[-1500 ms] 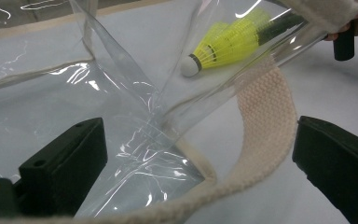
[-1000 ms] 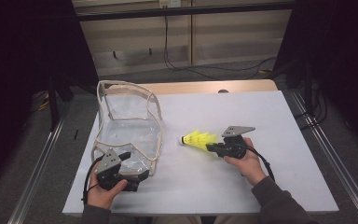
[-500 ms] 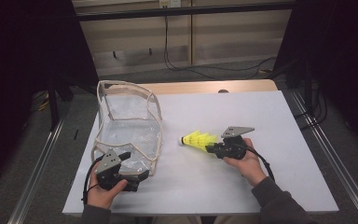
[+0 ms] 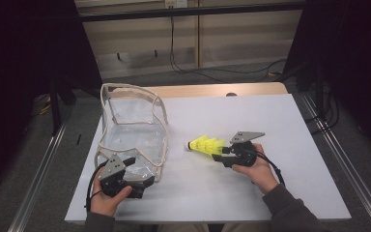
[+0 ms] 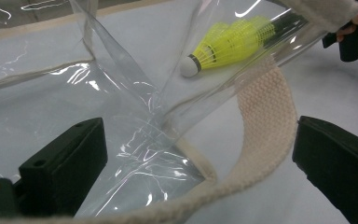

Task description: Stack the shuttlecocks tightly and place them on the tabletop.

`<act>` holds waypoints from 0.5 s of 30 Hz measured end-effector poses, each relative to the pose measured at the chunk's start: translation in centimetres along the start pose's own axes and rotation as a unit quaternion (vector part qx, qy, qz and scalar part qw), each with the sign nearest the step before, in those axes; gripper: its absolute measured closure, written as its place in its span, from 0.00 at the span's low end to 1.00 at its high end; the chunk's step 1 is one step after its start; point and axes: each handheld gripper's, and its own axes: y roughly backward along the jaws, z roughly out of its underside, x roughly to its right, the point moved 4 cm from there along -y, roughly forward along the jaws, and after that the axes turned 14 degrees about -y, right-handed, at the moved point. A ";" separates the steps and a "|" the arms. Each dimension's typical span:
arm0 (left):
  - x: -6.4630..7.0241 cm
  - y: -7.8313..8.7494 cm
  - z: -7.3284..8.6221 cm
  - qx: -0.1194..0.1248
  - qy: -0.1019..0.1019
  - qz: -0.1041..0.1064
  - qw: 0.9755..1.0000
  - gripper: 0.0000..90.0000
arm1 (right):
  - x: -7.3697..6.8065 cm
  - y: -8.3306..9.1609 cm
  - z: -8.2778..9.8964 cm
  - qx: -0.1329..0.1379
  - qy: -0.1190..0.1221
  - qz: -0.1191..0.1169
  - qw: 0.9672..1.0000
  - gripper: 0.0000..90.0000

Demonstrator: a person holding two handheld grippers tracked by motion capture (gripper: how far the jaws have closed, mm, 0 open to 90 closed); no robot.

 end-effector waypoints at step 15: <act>0.0 0.0 0.0 0.000 0.000 0.000 1.000 0.03 | -0.4 -1.0 -0.1 0.002 -0.016 0.012 1.000 0.38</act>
